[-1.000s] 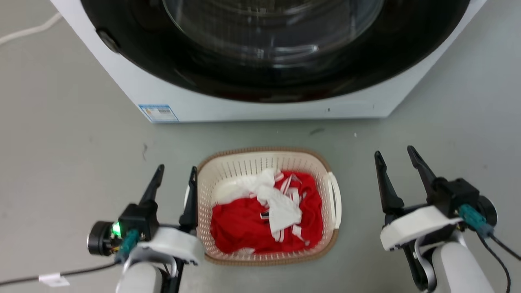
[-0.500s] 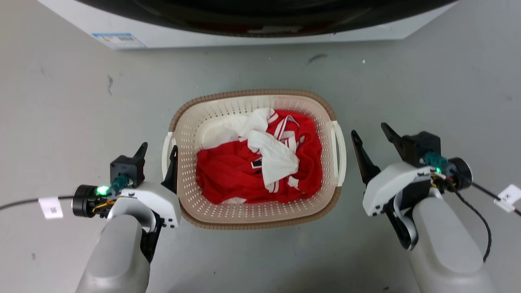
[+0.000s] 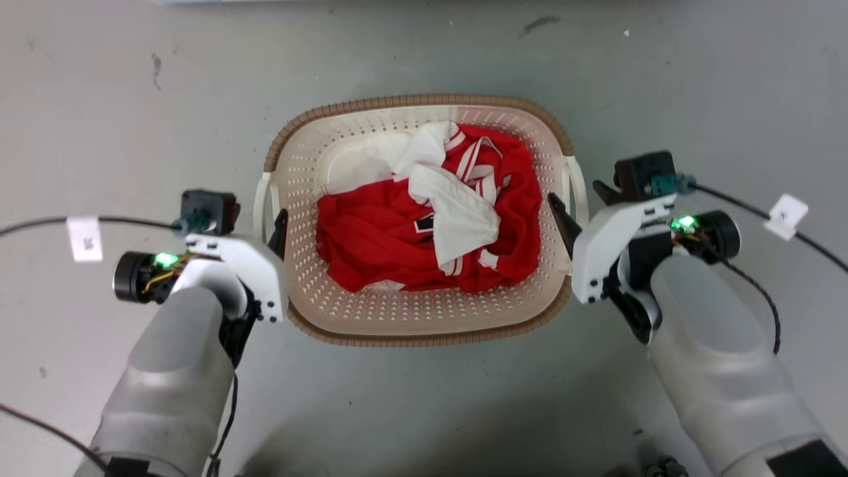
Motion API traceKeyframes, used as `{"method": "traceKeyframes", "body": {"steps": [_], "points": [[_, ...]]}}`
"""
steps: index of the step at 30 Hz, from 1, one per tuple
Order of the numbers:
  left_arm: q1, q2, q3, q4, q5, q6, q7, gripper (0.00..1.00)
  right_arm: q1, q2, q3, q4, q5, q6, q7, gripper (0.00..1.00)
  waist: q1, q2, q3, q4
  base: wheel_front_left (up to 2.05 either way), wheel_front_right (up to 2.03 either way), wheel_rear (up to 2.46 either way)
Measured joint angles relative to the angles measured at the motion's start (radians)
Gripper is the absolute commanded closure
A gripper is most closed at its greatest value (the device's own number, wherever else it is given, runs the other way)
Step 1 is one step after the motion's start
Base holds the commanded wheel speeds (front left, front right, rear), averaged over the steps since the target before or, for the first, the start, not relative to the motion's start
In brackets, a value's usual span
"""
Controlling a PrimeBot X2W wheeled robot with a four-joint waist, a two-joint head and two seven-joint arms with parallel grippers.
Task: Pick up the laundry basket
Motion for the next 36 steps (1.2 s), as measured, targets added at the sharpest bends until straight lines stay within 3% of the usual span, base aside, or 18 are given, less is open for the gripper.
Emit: {"method": "traceKeyframes", "body": {"steps": [10,15,31,32,33,36], "points": [[-0.078,0.032,-0.214,0.008,-0.188,0.0,0.153,0.0,-0.156,0.0,0.078,0.178,0.067,0.0,0.095,0.0,0.0,0.0,0.068,0.01,0.0,0.0,0.0],[-0.093,0.076,-0.309,-0.011,-0.277,0.0,0.207,0.0,-0.198,0.0,0.106,0.228,0.076,0.0,0.1,0.0,0.0,0.0,0.084,0.011,0.0,0.0,0.0],[-0.135,0.098,-0.499,-0.002,-0.448,-0.001,0.229,0.0,-0.226,0.0,0.154,0.301,0.112,0.0,0.09,0.0,-0.0001,0.0,0.094,0.022,0.0,0.0,0.0],[-0.135,0.098,-0.507,-0.001,-0.456,-0.001,0.228,0.27,-0.226,0.0,0.157,0.303,0.114,0.0,0.091,0.44,-0.0001,0.0,0.094,0.024,0.0,0.0,0.0],[-0.135,0.096,-0.515,-0.003,-0.467,-0.001,0.226,1.0,-0.226,0.0,0.159,0.306,0.118,0.0,0.091,1.0,-0.0001,0.0,0.095,0.025,0.0,0.0,0.0],[-0.137,0.093,-0.535,-0.006,-0.501,-0.001,0.208,1.0,-0.226,0.0,0.17,0.312,0.118,0.0,0.088,1.0,-0.0001,0.0,0.096,0.03,0.0,0.0,0.0]]}}
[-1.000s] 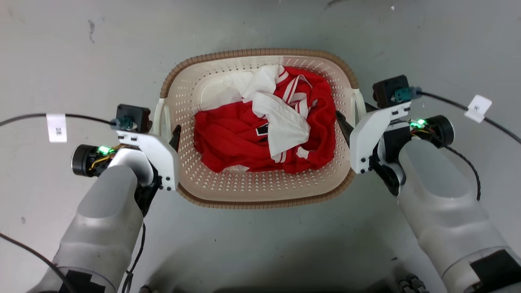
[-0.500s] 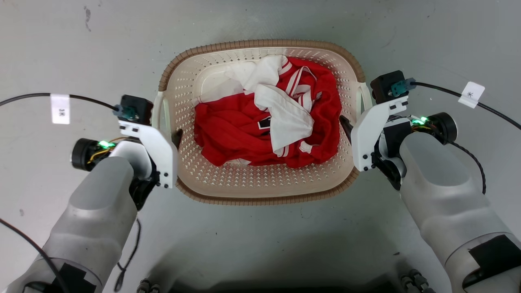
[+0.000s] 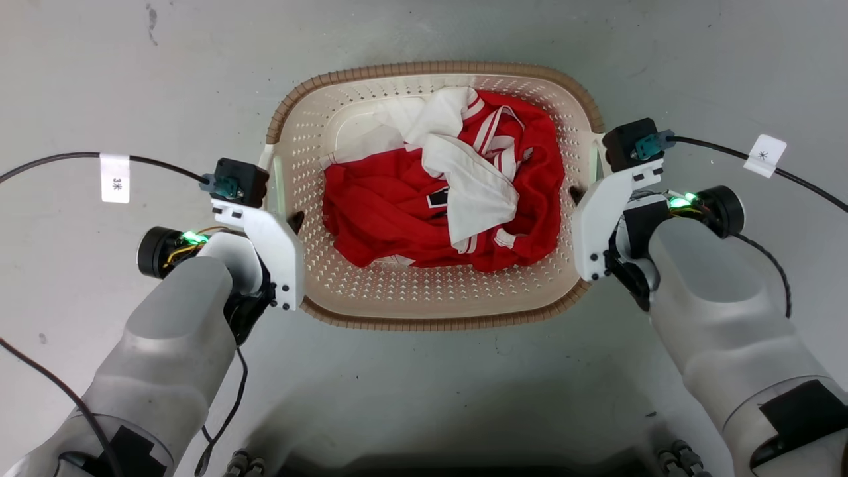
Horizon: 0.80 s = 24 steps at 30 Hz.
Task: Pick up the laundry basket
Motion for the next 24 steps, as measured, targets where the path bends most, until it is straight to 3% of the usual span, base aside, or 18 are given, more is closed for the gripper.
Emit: {"method": "traceKeyframes", "body": {"steps": [13,24], "points": [[-0.004,0.014,-0.101,-0.005,-0.109,0.0,0.001,1.0,-0.004,0.003,0.014,0.02,0.012,-0.002,0.017,1.0,0.0,0.0,-0.033,0.004,0.0,0.0,0.0],[0.062,0.074,-0.238,-0.107,-0.258,0.0,0.136,1.0,0.042,0.005,0.069,0.034,0.089,-0.002,0.267,1.0,-0.0001,0.0,-0.189,-0.008,0.0,0.0,0.0]]}}
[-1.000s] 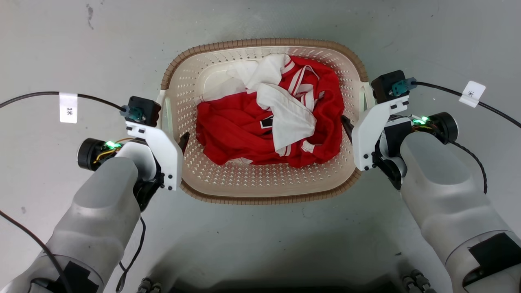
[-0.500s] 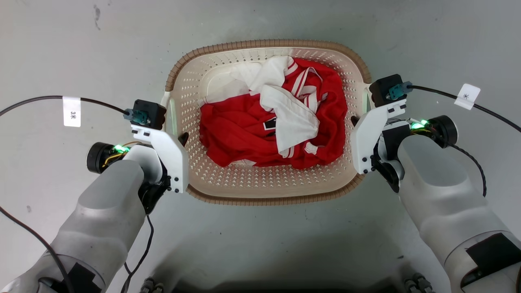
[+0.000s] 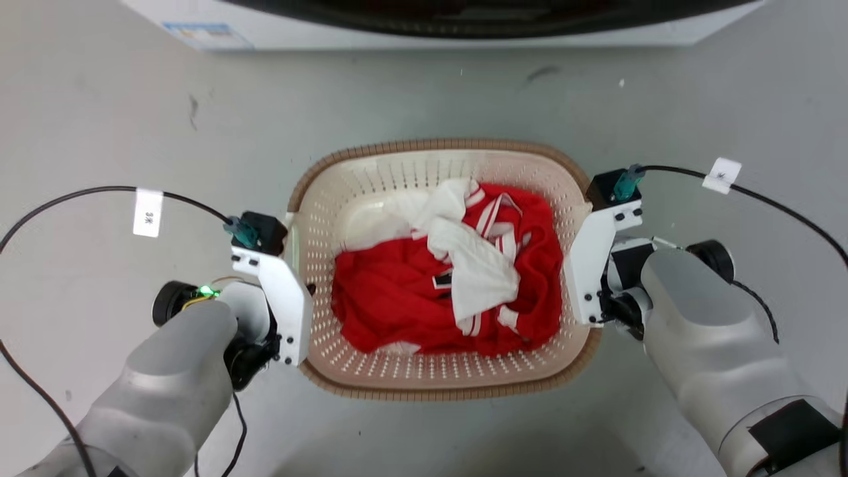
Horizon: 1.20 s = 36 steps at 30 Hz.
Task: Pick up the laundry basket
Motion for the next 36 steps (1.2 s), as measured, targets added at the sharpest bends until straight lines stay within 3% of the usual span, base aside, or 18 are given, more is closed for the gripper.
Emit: {"method": "traceKeyframes", "body": {"steps": [15,26,36], "points": [[0.082,0.113,-0.183,-0.164,-0.208,0.003,0.214,1.0,0.128,0.005,0.08,-0.016,0.113,0.0,0.237,1.0,-0.0001,0.0,-0.36,-0.007,0.0,0.0,0.0],[0.178,0.148,-0.217,-0.189,-0.32,0.002,0.293,1.0,0.209,0.011,0.125,-0.031,0.196,0.0,0.357,1.0,-0.0003,0.0,-0.603,-0.017,0.0,0.0,0.0],[0.212,0.194,-0.225,-0.234,-0.377,0.002,0.37,1.0,0.229,0.014,0.169,-0.059,0.243,0.002,0.432,1.0,-0.0003,0.0,-0.729,-0.023,0.0,0.0,0.0]]}}
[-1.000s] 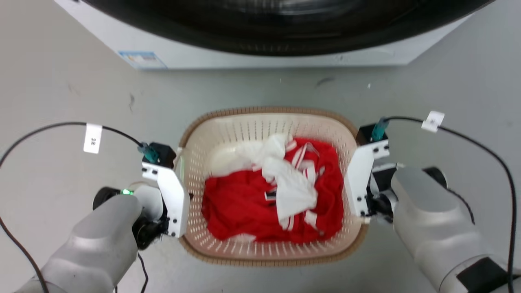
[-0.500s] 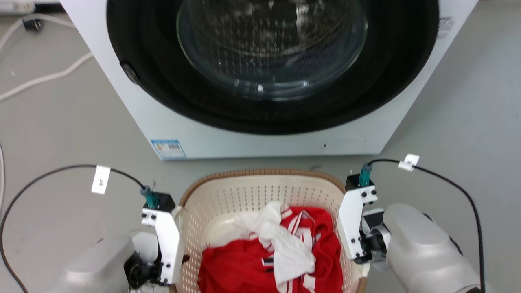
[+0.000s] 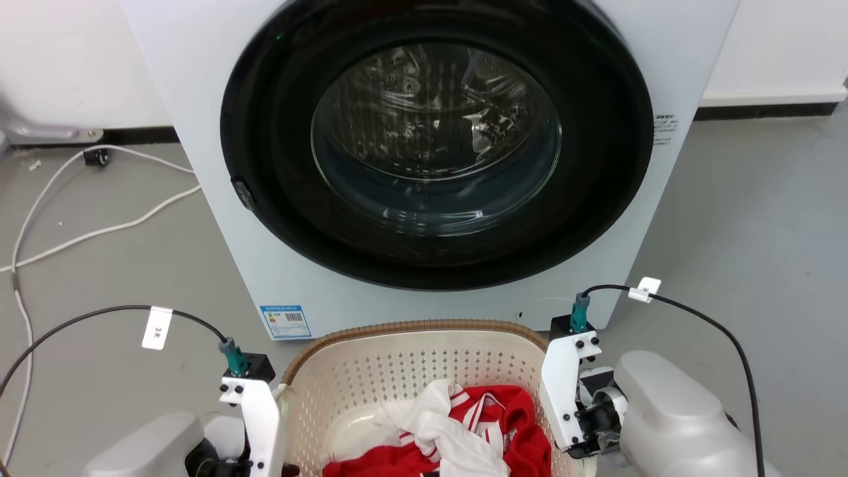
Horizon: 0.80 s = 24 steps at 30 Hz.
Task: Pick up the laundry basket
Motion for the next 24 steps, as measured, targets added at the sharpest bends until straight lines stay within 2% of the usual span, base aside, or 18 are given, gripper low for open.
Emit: {"method": "traceKeyframes", "body": {"steps": [8,24], "points": [[0.018,0.011,-0.003,0.001,-0.034,0.0,0.053,1.0,0.013,-0.002,0.051,-0.047,0.044,-0.002,0.073,1.0,0.0001,0.0,-0.04,-0.004,0.0,0.0,0.0],[0.008,-0.011,-0.008,0.025,-0.046,0.001,0.099,1.0,0.015,-0.004,0.077,-0.015,0.075,-0.002,0.064,1.0,0.0003,0.0,-0.047,-0.011,0.0,0.0,0.0]]}}
